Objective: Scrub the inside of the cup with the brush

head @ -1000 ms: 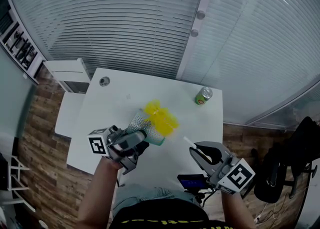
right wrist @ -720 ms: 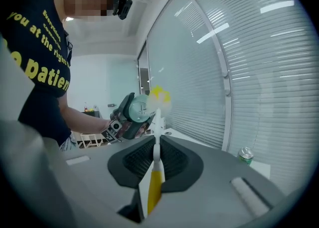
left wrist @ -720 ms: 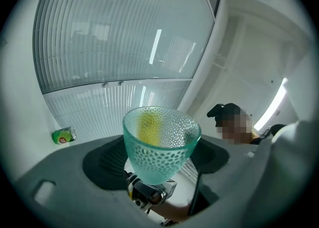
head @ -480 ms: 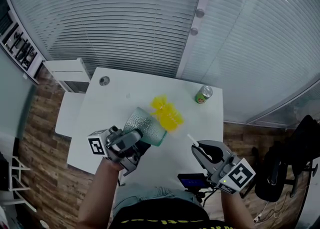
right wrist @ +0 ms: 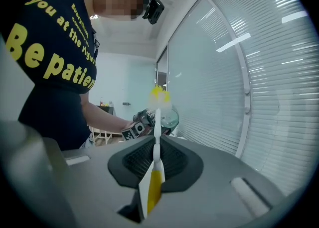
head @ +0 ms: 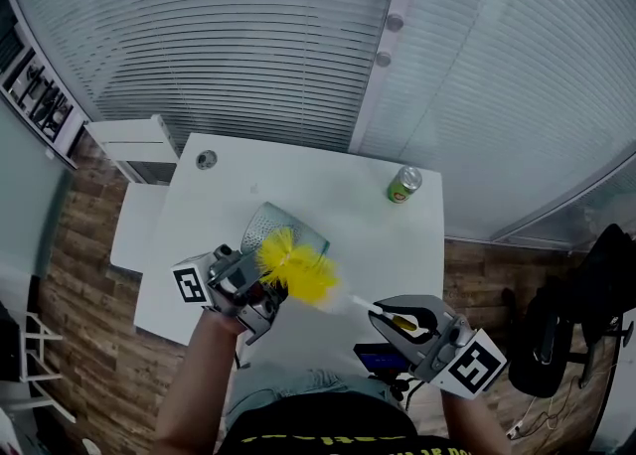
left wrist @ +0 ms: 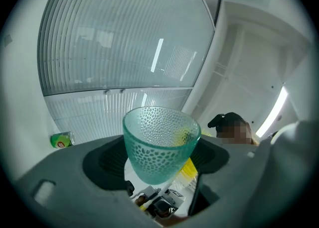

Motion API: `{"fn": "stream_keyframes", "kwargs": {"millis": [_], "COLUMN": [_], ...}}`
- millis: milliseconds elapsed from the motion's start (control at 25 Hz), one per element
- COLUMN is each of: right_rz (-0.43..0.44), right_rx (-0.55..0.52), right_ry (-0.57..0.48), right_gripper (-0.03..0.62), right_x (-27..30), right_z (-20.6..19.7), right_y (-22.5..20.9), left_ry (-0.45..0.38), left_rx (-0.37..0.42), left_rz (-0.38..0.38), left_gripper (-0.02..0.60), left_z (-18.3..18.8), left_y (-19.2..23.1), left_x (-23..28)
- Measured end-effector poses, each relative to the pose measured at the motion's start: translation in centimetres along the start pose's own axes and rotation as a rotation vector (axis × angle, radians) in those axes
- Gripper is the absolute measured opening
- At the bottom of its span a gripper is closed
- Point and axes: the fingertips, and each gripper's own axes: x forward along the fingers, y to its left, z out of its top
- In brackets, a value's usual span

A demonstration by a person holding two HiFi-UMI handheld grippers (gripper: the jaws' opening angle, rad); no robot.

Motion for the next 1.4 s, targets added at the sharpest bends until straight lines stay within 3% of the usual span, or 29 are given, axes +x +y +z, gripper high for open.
{"fn": "stream_keyframes", "kwargs": {"millis": [360, 560, 720, 1120, 1400], "right_rz": [-0.08, -0.116, -0.127, 0.003, 0.07], "right_rx": [0.052, 0.174, 0.188, 0.082, 0.045], "right_ry": [-0.029, 0.041, 0.048, -0.032, 0.03], "right_gripper": [0.034, 0.034, 0.035, 0.034, 0.034], "right_x": [-0.5, -0.8, -1.0, -0.9, -1.2], "right_z": [-0.1, -3.4, -4.0, -1.2, -3.0], "right_y": [-2.9, -4.3, -4.6, -1.1, 1.2], "left_ry": [0.01, 0.017, -0.002, -0.034, -0.056], "left_rx": [-0.01, -0.009, -0.015, -0.002, 0.01], "left_rz": [-0.007, -0.012, -0.023, -0.01, -0.024], "left_gripper": [0.387, 0.387, 0.387, 0.387, 0.385], "left_z": [-0.3, -0.5, -0.1, 0.9, 1.9], "left_y": [-0.2, -0.3, -0.4, -0.2, -0.6], "left_x": [0.2, 0.3, 0.3, 0.1, 0.3]}}
